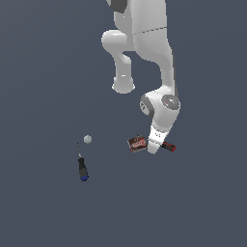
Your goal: Pick up a designated object from a clutter of objects.
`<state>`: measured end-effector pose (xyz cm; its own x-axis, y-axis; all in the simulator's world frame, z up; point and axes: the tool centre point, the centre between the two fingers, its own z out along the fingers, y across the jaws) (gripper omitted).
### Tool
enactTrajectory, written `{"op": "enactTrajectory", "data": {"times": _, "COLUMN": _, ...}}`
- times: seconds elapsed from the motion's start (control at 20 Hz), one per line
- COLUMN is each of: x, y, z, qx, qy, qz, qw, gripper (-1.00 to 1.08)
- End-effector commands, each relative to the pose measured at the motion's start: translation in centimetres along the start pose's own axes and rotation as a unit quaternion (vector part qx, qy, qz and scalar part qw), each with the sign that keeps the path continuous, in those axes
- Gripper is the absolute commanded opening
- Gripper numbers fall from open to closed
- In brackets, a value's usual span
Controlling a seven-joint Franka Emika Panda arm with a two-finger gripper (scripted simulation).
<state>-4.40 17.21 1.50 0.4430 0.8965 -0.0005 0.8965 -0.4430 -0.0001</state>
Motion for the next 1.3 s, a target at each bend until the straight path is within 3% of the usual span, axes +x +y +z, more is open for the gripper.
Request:
{"op": "enactTrajectory", "data": {"times": 0.0, "x": -0.1, "y": 0.0, "z": -0.1, "qx": 0.000, "qy": 0.000, "qz": 0.000, "qw": 1.0000, "gripper": -1.00}}
{"op": "enactTrajectory", "data": {"times": 0.55, "x": -2.6, "y": 0.1, "z": -3.7, "qx": -0.001, "qy": -0.001, "qz": 0.000, "qw": 1.0000, "gripper": -1.00}}
{"op": "enactTrajectory", "data": {"times": 1.25, "x": -9.3, "y": 0.4, "z": -13.2, "qx": 0.000, "qy": 0.000, "qz": 0.000, "qw": 1.0000, "gripper": -1.00}}
